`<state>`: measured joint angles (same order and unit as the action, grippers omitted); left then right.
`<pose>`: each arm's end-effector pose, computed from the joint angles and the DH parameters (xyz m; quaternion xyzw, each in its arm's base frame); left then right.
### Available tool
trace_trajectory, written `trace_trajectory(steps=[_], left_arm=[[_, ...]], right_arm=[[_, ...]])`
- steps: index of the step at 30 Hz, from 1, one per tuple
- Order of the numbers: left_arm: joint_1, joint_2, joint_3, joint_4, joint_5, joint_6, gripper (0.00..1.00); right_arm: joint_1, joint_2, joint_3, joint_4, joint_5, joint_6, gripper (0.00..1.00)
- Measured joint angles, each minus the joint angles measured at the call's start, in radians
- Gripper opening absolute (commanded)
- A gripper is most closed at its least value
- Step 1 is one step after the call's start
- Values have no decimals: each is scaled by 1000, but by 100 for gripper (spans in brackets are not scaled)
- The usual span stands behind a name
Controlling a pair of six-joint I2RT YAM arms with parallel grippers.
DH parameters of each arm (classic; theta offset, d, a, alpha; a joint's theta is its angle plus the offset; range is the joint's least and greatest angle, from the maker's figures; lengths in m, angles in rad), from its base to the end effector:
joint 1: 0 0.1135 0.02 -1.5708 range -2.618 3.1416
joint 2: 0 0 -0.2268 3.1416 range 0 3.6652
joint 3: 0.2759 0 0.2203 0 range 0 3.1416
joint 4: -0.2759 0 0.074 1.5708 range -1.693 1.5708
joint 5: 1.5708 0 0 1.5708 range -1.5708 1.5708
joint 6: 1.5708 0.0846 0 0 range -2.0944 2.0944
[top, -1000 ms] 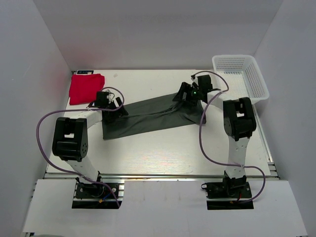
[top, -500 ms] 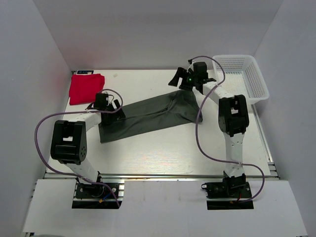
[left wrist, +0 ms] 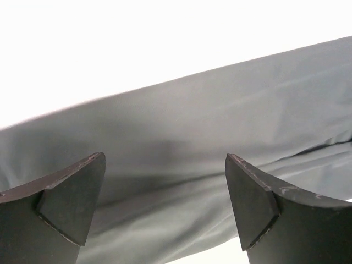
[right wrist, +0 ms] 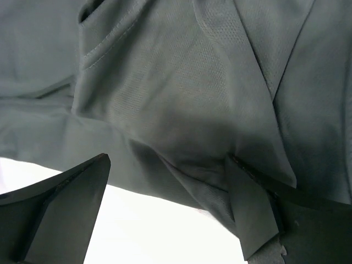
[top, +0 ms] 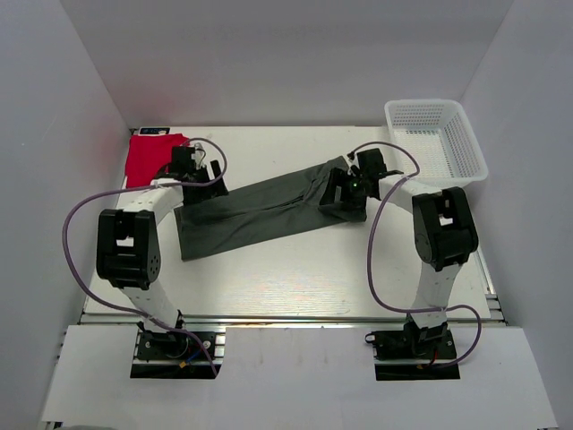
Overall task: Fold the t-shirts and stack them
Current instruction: Rotate the tshirt 90 degrees
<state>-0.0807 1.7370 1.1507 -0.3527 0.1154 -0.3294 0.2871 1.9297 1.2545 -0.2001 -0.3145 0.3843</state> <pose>0.3587 -0.0388 0.1424 -0.0999 0.9438 -0.1168 0.2925 0.3778 0.1388 0.1216 -0.0082 0.9300 0.2499 0.2693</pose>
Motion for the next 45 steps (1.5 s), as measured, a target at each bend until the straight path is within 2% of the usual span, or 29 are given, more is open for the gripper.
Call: trace_trajectory(steps=[5,8,11,14,18,21,23,26,30,33,37,40,45], left_arm=[[0,84,53,-3,14,52,100],[-1,134,27,-5,2,55,100],[-2,103,-16,11,-16,46,100],[-10,50,-95,47,-14,30,100],[-55,-53,-238,109,42,-9,100],[-145,-119,-321,130,127,-58,100],[-234,-151,-355,133,211,-97,100],[-374,-167,-367,88,315,-135,100],[-513,-174,-345,-42,379,-148,100],[-560,-212,-350,-127,397,-151,100],[-578,-354,-353,-179,379,-150,100],[-578,-444,-348,-195,324,-150,100],[-575,-517,-349,-256,154,-190,100]], right_arm=[[-9,30,-1,50,-40,1,90],[-18,61,32,72,-56,3,90],[-26,111,98,74,-56,12,90],[-38,225,275,29,-50,16,90],[-53,448,627,-51,-86,11,90],[-57,598,867,-79,-114,10,90],[-58,646,932,-49,-132,22,90],[-58,675,951,23,-158,44,90],[-57,697,977,72,-175,58,90],[-55,697,981,74,-165,42,90],[-52,669,973,26,-147,-36,90],[-47,572,905,-42,-129,-100,90],[-19,274,723,-144,-81,-155,90]])
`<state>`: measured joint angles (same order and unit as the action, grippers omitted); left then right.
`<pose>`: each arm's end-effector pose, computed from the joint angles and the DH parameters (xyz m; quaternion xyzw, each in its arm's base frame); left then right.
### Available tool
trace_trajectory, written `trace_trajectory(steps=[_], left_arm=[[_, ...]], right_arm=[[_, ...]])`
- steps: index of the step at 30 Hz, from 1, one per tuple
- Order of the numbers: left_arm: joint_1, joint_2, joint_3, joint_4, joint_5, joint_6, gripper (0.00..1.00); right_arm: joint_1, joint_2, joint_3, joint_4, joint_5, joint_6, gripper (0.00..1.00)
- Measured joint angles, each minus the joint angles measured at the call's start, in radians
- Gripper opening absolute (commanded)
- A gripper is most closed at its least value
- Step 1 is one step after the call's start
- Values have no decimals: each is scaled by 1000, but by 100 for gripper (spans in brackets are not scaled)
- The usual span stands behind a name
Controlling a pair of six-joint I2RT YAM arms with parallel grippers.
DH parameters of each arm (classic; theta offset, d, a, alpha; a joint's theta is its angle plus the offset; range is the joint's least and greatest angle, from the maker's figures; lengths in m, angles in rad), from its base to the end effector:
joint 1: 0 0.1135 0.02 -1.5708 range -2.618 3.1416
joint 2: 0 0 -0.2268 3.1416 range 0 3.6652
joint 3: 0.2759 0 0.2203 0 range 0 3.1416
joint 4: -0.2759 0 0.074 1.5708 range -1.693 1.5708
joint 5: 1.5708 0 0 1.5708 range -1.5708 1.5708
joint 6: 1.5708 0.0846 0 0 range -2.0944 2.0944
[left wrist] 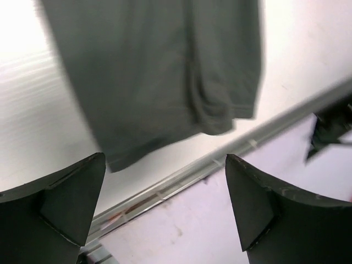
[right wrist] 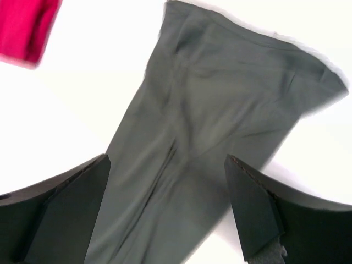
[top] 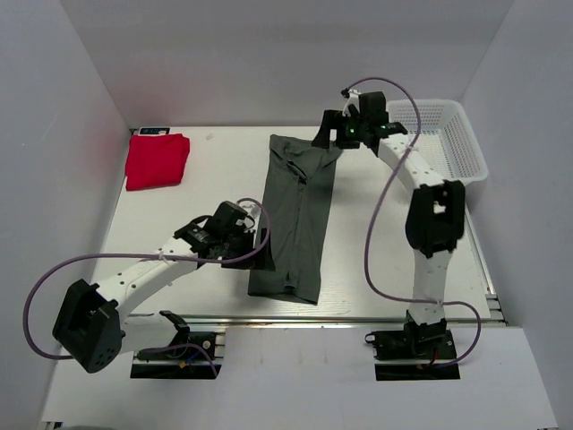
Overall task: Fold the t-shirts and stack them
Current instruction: Rotate the tshirt 90 degrees, then grab the bottom of the folded rectangular tshirt with both arms
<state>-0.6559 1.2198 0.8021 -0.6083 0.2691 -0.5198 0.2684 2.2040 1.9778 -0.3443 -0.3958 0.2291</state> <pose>0.1771 -0.1646 0.1623 0.1009 0.9498 -0.2554 0.1502 0.4756 0.1646 0.2252 -0.1112 0.8584 0.2830 0.4133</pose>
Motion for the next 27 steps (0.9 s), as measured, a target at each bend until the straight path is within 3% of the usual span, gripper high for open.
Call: trace_trajectory(steps=[3,7,13,19,27], left_arm=[[8,-27,-19,-40,-100,-42,100],[18,-76,-121,-56,-163,-86,100],[16,-117,-247,-39,-163,-108,100],[0,-108,-303,90,-98,-107,92],[-1,-74,-346,273,-28,-112,70]], right_arm=[[33,-240,-240,-4,29,9,90],[105,-554,-682,26,57,57,90],[199,-834,-1193,-23,56,160,90],[275,-1005,-1400,32,-13,285,90],[369,-933,-1459,159,-45,401,76]])
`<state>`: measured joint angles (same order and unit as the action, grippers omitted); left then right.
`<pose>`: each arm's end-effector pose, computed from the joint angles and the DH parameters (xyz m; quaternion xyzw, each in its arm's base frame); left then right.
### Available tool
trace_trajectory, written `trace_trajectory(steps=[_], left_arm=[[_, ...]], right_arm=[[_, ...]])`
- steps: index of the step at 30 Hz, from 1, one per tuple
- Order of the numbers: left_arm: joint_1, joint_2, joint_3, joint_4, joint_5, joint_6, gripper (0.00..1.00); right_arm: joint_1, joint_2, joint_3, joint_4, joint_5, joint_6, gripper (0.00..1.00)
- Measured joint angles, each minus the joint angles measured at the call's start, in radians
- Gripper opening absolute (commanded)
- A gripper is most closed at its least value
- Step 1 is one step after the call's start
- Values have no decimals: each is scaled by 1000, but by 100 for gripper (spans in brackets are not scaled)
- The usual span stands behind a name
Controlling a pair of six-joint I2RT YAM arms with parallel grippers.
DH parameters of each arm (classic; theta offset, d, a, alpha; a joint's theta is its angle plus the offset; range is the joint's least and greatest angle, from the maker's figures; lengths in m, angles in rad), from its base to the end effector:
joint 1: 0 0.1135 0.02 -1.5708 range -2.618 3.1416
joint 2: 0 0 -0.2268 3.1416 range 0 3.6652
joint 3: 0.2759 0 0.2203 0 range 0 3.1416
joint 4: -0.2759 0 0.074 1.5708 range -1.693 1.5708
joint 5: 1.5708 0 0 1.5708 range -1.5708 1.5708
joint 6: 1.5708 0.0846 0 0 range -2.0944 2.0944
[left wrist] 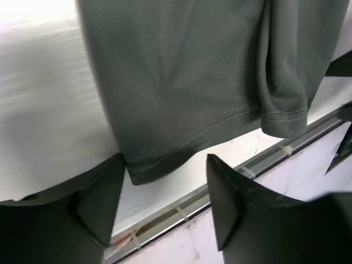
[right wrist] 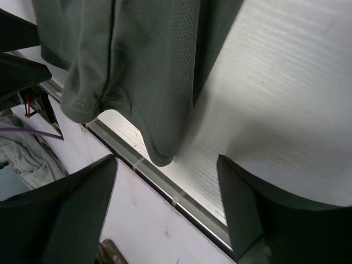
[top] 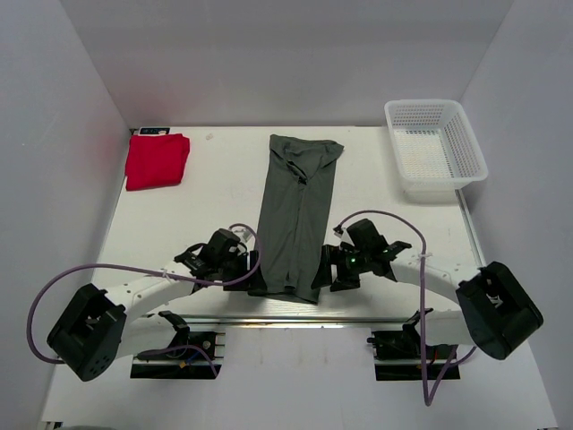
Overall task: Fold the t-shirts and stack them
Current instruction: Grab the bottom of the folded rectangular tshirt with both arms
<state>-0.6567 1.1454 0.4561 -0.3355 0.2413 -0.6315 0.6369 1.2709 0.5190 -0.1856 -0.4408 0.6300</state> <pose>0.1534 -0.1437 0.0981 0.0445 0.9555 -0.2534 0.1444 0.1698 0.1705 0.1079 -0.0713 0.9271 0.3473 0.1219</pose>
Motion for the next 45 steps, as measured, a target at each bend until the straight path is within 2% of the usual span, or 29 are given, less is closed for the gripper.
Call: trace_trajectory(steps=[1,2,9,11,13,14,15,16,17,18,19,30,38,45], left_arm=[[0,5,-7,17,7,2,65],[0,8,-11,28,11,2,57],[0,22,-38,79,32,2,49],[0,22,-44,91,38,1,46],[0,22,-50,100,40,1,39],[0,22,-51,102,40,0,37],[0,23,-54,103,39,0,32],[0,23,-57,104,39,-1,19],[0,24,-60,103,37,-1,11],[0,24,-63,101,35,-4,4],[0,23,-66,100,38,-1,0],[0,-43,-72,22,19,-1,0],[-2,-78,-74,-1,56,8,0],[-2,-81,-23,2,74,17,0]], right_arm=[[8,17,-5,17,-5,11,75],[14,30,-8,34,-9,23,73],[65,68,-27,106,-28,89,66],[72,85,-27,126,-32,95,51],[79,109,-27,136,-28,104,43],[82,117,-31,140,-29,111,35],[84,120,-34,143,-26,117,31],[85,121,-40,145,-19,121,27],[85,120,-47,144,-15,127,8],[85,118,-51,146,-11,125,0],[85,116,-55,141,-2,132,0],[87,11,-82,72,10,118,0],[93,-41,-109,47,-17,87,0],[94,-12,-24,16,-33,37,0]])
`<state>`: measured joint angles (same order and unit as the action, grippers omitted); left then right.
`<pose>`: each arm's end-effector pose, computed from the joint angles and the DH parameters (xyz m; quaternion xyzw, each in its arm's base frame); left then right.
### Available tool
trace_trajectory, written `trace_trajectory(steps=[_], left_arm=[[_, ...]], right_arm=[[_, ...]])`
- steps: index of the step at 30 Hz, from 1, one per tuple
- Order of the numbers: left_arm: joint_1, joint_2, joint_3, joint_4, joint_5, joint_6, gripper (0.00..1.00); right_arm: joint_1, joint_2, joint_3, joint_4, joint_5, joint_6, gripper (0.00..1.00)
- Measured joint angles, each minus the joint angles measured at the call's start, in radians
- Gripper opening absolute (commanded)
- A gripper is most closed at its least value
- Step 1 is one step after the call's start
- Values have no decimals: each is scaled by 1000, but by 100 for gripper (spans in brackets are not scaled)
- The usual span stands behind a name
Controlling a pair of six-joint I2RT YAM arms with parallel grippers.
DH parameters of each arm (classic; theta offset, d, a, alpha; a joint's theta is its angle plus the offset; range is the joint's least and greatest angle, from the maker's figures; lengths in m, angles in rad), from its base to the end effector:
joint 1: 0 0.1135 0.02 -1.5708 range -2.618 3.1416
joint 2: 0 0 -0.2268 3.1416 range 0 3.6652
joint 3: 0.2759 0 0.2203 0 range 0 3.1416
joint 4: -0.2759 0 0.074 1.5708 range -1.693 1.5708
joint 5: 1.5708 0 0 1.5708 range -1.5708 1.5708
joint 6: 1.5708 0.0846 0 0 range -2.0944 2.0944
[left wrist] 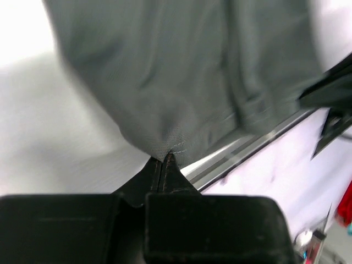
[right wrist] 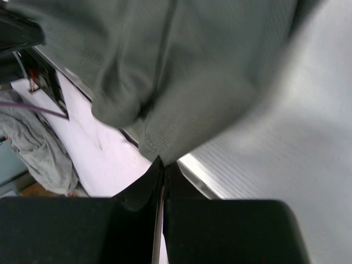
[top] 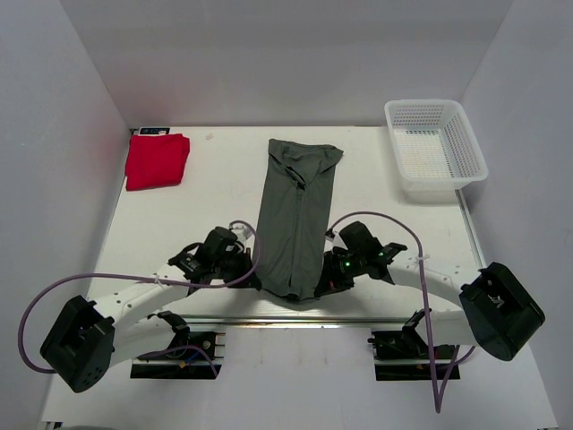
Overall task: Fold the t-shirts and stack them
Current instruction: Grab the bottom of the folded rectangular tshirt with both arms, then fold the folded rectangular tshirt in 1/3 of the way
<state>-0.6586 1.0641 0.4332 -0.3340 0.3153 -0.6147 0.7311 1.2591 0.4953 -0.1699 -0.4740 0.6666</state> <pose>0.1456 -0.1459 0.1083 0.0675 0.9414 -0.2957 0.1478 0.1483 0.1849 0.1061 -0.1033 0.9203 0.3666 0.0896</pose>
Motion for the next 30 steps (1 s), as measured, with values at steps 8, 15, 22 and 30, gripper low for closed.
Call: trace_trajectory(steps=[8,15,22,30], left_arm=[[12,160,267,-32,-155,-14,0],[41,420,526,-85,-256,11,0],[106,559,723,-123,-296,54,0],[180,690,886,-149,-323,110,0]], right_arm=[[-27,114,217,-80,69,-36,0],[-113,228,391,-145,127,-76,0],[-200,346,594,-191,169,-141,0],[-279,453,760,-251,180,-211,0]])
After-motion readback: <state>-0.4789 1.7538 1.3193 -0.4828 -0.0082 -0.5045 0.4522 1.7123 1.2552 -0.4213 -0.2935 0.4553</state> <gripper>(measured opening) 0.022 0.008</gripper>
